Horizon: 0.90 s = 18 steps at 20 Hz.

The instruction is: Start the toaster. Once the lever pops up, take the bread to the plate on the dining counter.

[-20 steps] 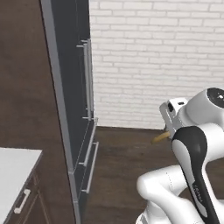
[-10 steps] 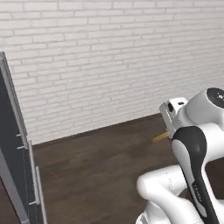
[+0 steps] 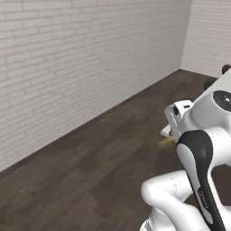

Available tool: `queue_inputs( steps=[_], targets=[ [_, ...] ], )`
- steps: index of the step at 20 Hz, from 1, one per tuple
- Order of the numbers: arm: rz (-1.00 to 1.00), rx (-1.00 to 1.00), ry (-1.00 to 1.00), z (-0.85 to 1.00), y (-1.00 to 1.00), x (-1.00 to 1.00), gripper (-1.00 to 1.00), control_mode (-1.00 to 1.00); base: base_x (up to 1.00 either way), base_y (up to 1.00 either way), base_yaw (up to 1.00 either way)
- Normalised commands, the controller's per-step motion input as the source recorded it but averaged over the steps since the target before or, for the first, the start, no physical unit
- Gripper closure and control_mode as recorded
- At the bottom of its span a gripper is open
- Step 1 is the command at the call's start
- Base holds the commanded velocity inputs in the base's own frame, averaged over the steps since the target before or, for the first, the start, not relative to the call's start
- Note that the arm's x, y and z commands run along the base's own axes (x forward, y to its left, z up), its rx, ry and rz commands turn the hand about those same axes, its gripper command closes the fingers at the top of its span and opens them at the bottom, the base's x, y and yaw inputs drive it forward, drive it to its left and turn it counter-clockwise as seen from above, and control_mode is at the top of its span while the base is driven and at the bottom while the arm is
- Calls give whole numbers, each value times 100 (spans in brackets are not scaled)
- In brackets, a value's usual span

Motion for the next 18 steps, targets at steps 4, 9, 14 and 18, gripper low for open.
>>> queue_inputs(
  steps=[4, 9, 14, 18],
  targets=[
    [0, 0, 0, 0, 0, 0, 100, 100, 52, 19, -60],
    [0, 0, 0, 0, 0, 0, 100, 100, 73, 47, -49],
    [0, 0, 0, 0, 0, 0, 100, 100, 84, 73, -40],
    [0, 0, 0, 0, 0, 0, 100, 100, 90, 67, -36]
  ],
)
